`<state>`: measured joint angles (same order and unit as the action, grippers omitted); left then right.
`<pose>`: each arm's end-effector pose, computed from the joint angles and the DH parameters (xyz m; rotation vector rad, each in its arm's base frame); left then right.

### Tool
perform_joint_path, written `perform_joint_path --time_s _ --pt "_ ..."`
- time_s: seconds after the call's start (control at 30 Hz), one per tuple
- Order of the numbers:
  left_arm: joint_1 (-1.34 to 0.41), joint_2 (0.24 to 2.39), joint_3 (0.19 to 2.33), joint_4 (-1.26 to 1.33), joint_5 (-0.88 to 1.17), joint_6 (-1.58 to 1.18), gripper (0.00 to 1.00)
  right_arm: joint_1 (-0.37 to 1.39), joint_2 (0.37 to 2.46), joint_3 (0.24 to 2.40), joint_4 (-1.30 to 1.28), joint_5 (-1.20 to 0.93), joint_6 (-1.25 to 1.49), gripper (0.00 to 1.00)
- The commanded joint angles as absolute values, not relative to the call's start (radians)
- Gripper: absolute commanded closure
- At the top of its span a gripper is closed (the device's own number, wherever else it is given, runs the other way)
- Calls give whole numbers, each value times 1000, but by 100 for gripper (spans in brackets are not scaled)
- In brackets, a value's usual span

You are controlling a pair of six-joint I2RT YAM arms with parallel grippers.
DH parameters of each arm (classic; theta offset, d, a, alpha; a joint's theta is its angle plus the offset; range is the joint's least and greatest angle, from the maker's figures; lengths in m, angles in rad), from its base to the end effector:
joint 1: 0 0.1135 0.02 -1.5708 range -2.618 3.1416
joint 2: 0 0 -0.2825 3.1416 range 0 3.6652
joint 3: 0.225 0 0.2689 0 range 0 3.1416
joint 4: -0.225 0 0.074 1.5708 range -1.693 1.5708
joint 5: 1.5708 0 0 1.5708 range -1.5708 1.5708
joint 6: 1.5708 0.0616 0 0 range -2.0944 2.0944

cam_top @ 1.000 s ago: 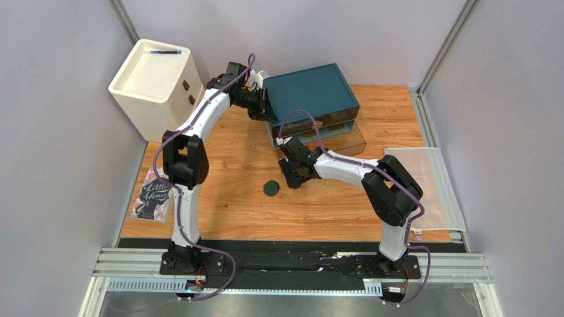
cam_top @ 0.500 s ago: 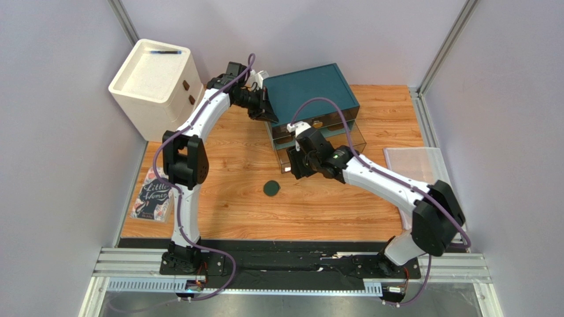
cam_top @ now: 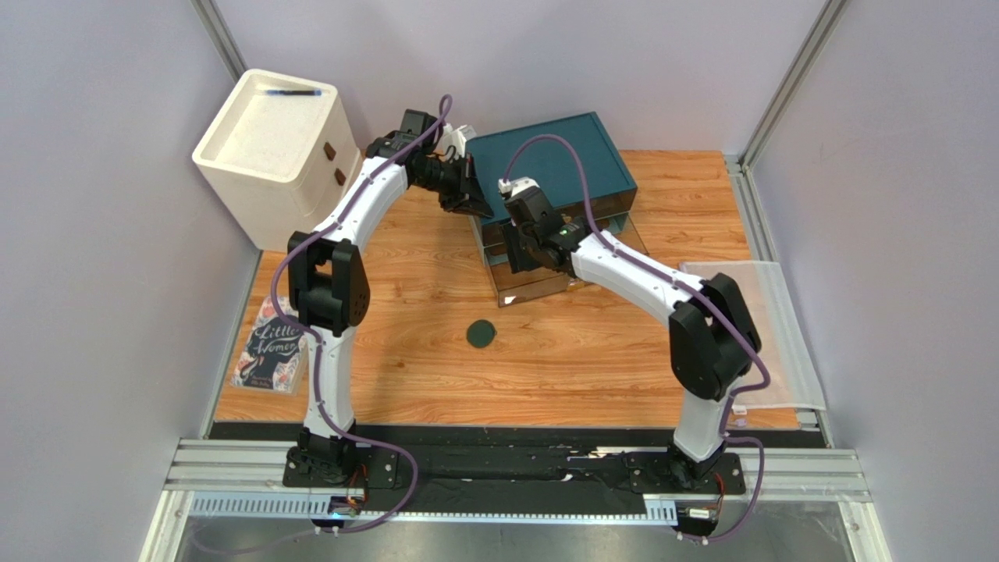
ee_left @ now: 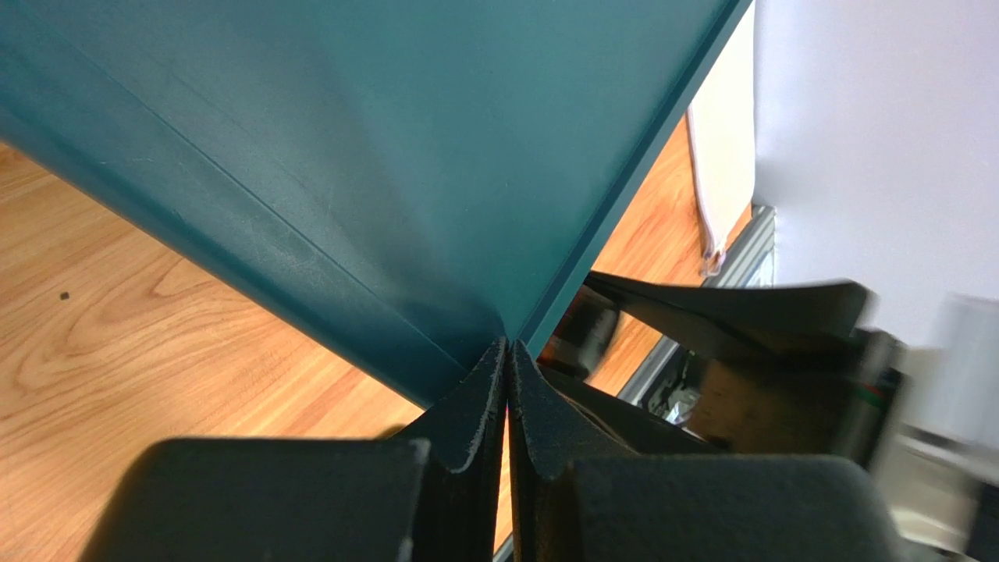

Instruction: Organize the makeup

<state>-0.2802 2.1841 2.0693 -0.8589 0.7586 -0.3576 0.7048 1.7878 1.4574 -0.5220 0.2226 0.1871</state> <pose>0.4847 -0.1836 0.2759 0.2142 2.5630 -1.2126 0.3413 0.2724 0.2601 -0.5166 2.3443 0.1466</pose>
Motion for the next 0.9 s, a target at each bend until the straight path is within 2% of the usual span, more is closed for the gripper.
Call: perform_joint_path --time_s 0.0,0.13,0.2,0.33,0.47,0.67,0.87 --pt "-268 2220 2051 -1040 652 -302 91 706 1879 1565 -574 267 212 77" --pt "-268 2221 2057 -1037 653 -305 91 706 1914 1598 -600 285 222 44" --pt "-268 2223 2059 -1037 655 -307 91 706 1905 1591 -597 293 224 32" --pt "-268 2226 2062 -1039 655 -307 91 706 1881 1565 -584 307 210 21" --pt "-268 2224 2068 -1040 660 -308 91 706 1839 1537 -574 275 195 23" --pt "-268 2223 2080 -1045 660 -310 91 779 1729 1447 -502 86 108 43" --pt "-268 2223 2082 -1040 664 -321 91 879 1752 1398 -512 -37 66 45"
